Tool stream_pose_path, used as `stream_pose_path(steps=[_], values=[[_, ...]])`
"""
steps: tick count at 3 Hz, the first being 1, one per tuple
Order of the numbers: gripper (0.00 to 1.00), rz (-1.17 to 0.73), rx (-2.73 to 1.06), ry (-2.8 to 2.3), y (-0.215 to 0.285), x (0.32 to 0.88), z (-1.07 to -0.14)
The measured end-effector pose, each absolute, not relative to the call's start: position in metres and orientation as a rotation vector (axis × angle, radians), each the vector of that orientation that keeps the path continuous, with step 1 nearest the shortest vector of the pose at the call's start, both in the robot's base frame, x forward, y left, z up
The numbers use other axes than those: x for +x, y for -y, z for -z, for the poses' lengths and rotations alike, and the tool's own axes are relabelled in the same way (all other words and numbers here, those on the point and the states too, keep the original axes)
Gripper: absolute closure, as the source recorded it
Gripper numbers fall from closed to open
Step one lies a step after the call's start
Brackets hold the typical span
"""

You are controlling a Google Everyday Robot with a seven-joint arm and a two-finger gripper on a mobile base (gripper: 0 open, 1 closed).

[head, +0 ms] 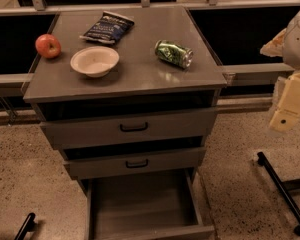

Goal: Place green can into bottom drawer

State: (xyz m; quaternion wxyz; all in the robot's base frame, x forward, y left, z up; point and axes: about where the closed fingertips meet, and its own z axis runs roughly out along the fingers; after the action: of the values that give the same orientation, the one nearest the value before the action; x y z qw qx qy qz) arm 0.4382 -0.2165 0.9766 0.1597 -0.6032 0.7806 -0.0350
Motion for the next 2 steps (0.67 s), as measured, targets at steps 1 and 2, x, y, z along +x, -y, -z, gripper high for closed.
stream_pose_path(steps=[1, 2], values=[[0.00, 0.100, -1.724, -2.231, 0.217, 0.438, -0.977], [0.00, 0.142, -1.794, -2.217, 0.206, 0.449, -0.975]])
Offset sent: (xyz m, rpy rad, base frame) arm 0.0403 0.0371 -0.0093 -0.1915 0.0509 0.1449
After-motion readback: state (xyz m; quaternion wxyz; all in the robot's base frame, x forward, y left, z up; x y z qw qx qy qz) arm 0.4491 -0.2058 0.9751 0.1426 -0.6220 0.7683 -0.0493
